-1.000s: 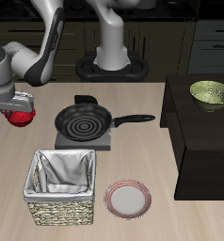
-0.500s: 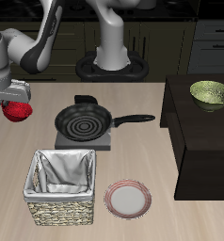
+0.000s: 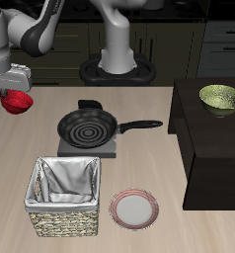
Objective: Place the red bowl on the plate
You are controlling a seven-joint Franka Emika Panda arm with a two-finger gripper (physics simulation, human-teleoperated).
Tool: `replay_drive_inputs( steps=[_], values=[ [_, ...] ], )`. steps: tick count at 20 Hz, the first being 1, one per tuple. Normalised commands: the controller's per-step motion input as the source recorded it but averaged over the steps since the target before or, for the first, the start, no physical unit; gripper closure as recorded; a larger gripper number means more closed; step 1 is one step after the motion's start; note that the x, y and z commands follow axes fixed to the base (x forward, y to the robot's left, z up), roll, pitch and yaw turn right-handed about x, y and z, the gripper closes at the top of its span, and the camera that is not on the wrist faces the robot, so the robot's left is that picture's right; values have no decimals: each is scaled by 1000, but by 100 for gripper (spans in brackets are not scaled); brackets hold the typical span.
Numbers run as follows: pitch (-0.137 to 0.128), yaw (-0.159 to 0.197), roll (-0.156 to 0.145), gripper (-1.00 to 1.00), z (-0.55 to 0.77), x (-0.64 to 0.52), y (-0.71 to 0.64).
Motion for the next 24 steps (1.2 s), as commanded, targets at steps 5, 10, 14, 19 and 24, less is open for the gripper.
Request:
replay_drive_inputs(
  steps=[5,10,14,19,24],
  values=[
    [-82,15,25,100,579,-73,178],
    [-40,11,21,100,302,-87,102],
    [-23,3,19,100,186,-36,85],
    [-18,1,11,100,138,43,150],
    [-27,16,0,100,177,62,237]
  ],
)
